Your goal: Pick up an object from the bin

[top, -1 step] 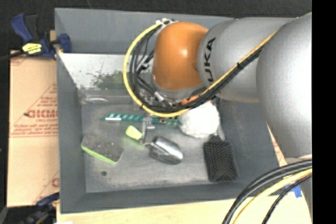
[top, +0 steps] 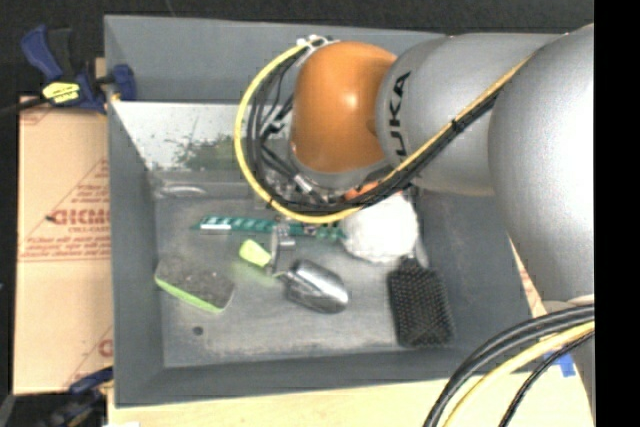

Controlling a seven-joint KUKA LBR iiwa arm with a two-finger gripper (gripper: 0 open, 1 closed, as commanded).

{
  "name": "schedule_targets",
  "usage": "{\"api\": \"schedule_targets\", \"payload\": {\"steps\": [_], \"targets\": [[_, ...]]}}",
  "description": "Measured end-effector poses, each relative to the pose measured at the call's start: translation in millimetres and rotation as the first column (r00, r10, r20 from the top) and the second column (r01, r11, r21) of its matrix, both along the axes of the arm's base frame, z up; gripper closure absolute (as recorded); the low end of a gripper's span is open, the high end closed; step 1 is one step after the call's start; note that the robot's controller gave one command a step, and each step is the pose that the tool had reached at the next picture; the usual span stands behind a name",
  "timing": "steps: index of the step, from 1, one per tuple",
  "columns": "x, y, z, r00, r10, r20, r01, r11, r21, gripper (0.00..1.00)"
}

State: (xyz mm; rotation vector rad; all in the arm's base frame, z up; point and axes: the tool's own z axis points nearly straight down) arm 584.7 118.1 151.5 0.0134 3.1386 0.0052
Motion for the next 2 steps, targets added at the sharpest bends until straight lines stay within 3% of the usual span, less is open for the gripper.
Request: {"api": "schedule_targets", "payload": {"steps": [1,2], "targets": [[-0.7,-11.9,-17.9,1.000,-0.005,0.006,0.005,1.000,0.002,0.00],[-10.9,-4.1,-69.3,0.955,0.297,0.009,-0.297,0.955,-0.002,0.00]]}}
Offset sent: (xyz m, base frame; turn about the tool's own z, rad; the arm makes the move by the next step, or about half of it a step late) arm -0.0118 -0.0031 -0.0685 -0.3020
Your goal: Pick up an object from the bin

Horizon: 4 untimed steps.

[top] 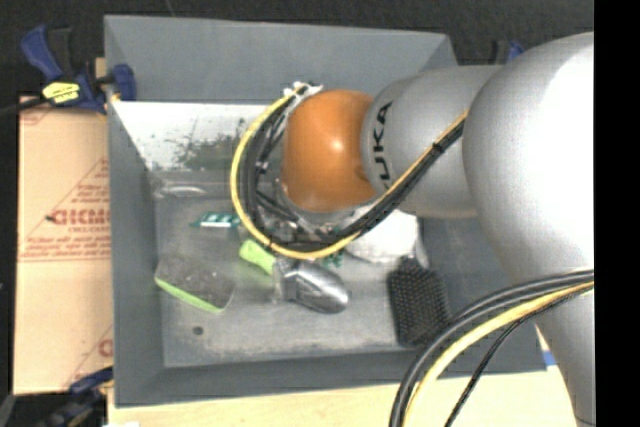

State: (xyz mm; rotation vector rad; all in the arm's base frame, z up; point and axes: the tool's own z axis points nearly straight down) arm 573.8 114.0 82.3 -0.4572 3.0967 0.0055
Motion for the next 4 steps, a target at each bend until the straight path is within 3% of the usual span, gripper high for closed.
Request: {"api": "schedule_targets", "payload": {"steps": [1,2,3,4], "targets": [[14.0,-32.0,9.8,0.947,-0.321,-0.001,0.321,0.947,0.001,1.00],[14.0,-32.0,9.7,0.947,-0.322,-0.002,0.322,0.947,0.001,1.00],[26.9,-44.1,7.6,0.938,-0.348,0.005,0.348,0.938,0.006,1.00],[20.6,-45.0,105.6,0.940,-0.342,-0.002,0.342,0.940,0.004,1.00]]}}
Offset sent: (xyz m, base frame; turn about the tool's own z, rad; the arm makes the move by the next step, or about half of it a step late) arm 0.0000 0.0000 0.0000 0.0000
